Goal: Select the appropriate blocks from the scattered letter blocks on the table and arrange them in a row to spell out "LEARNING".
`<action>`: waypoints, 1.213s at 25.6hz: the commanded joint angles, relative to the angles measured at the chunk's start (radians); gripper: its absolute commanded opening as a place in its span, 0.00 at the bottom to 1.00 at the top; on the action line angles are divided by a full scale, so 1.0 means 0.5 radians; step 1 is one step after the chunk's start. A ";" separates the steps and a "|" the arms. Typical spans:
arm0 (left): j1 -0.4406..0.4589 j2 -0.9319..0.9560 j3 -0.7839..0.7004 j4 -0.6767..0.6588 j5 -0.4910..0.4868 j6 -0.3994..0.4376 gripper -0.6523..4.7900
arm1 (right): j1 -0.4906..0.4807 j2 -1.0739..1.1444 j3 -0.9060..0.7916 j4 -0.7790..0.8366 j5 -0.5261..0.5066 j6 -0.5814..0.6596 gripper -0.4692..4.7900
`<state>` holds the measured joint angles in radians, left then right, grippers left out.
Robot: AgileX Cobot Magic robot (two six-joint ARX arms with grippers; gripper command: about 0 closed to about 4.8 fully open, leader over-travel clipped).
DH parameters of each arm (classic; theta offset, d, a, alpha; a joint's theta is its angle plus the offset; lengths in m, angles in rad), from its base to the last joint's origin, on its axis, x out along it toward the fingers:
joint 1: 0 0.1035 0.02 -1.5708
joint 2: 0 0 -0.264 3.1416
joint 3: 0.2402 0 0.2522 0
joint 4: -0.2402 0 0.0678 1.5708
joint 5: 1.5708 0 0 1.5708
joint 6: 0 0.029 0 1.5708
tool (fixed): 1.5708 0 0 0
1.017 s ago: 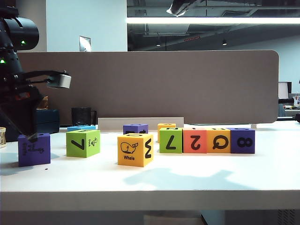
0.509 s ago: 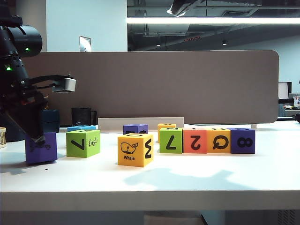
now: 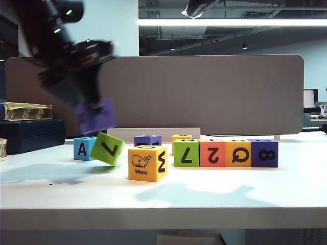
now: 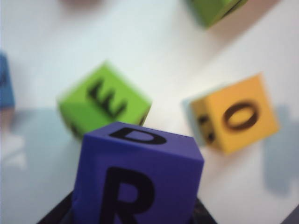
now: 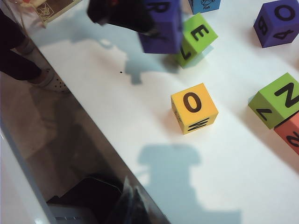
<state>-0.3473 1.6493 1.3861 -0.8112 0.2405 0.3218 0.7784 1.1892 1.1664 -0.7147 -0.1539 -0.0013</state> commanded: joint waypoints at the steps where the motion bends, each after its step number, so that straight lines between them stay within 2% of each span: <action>1: -0.108 -0.005 0.021 0.146 -0.156 -0.184 0.61 | 0.002 -0.005 0.014 0.026 -0.002 -0.007 0.09; 3: -0.184 -0.004 0.020 0.275 -0.268 -0.357 0.61 | 0.002 -0.005 0.014 0.021 -0.001 -0.007 0.09; 7: -0.218 -0.004 0.019 0.538 -0.388 -0.752 0.61 | 0.002 -0.004 0.014 0.018 -0.002 -0.007 0.09; 11: -0.227 0.126 0.020 0.641 -0.398 -1.077 0.61 | 0.001 -0.005 0.014 0.016 0.005 -0.007 0.09; 26: -0.285 0.423 0.021 0.955 -0.398 -1.295 0.61 | 0.000 -0.004 0.014 0.018 0.012 -0.007 0.09; 31: -0.342 0.457 0.021 1.042 -0.406 -1.310 0.61 | 0.000 -0.004 0.014 0.014 0.012 -0.007 0.09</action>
<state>-0.5095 1.8759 1.3930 -0.3141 0.0410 -0.3321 0.7780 1.1896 1.1664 -0.7204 -0.1501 -0.0013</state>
